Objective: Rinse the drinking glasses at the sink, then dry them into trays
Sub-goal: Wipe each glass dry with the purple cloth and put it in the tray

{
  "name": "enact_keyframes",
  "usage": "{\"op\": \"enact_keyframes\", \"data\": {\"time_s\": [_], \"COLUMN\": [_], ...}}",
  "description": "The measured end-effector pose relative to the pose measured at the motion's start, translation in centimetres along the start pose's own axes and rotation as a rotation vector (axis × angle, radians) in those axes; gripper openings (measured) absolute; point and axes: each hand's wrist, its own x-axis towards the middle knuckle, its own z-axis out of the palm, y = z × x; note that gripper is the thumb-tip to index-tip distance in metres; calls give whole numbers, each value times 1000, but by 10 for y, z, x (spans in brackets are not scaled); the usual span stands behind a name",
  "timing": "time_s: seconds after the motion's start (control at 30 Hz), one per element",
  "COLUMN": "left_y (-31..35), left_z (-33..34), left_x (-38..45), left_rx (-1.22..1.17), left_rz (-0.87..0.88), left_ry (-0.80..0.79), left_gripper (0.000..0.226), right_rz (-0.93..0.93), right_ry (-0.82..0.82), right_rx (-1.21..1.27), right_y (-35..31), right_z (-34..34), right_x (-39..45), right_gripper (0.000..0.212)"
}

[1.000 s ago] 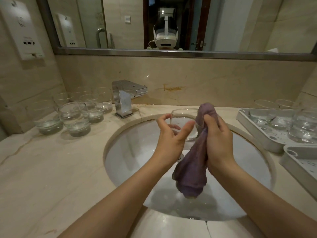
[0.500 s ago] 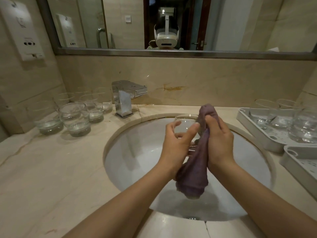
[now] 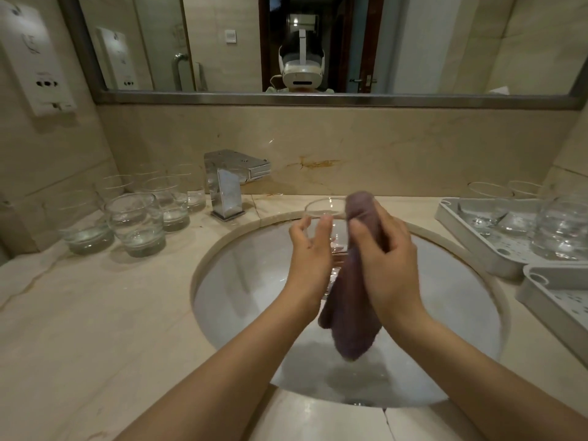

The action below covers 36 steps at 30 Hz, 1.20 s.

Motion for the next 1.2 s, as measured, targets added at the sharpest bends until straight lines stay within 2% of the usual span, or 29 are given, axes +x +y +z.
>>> {"op": "enact_keyframes", "data": {"time_s": [0.07, 0.13, 0.2, 0.3, 0.37, 0.43, 0.53, 0.6, 0.7, 0.77, 0.83, 0.93, 1.03, 1.13, 1.2], "left_y": [-1, -1, -2, -4, -3, -1, 3, 5, 5, 8, 12, 19, 23, 26, 28], "left_z": [2, 6, 10, 12, 12, 10, 2, -5, -21, -31, -39, -53, -70, -83, -88], "left_x": [-3, -8, -12, -13, -15, -14, -9, -7, -5, -4, -1, 5, 8, 6, 3], "left_rx": [-79, -91, -102, -38, 72, 200, 315, 299, 223, 175, 134, 122, 252, 416, 426], "left_rz": [-37, -46, -43, -40, 8, 39, 22, -28, -78, -71, -35, 30, 72, 117, 122], "left_ry": [65, 48, 26, -22, -112, -218, -298, -342, -418, -430, -397, -361, -398, -422, -394], "left_gripper": [42, 38, 35, 34, 39, 58, 96, 103, 99, 90, 76, 80, 91, 94, 86], "right_rz": [-293, -347, -219, 141, 428, 611, 686, 698, 692, 640, 481, 176, -86, -195, -192], "right_ry": [-1, 37, 88, 100, 101, 96, 93, 57, -43, -118, -241, -300, -329, -486, -602], "right_rx": [-216, -232, -94, 177, 390, 476, 496, 435, 365, 314, 230, 6, -203, -375, -386], "right_y": [12, 19, 17, 9, 8, 9, 15, 17, 17, 12, 6, -2, -2, 0, -3], "right_z": [7, 9, 6, -4, -10, -14, -16, -16, -20, -24, -28, -31, -33, -36, -35], "right_x": [-8, -10, -3, 11, 20, 25, 29, 31, 37, 41, 42, 39, 35, 35, 34], "right_gripper": [39, 45, 38, 13, 14, 22, 23, 21, 26, 22, 17, 35, 47, 48, 53]}}
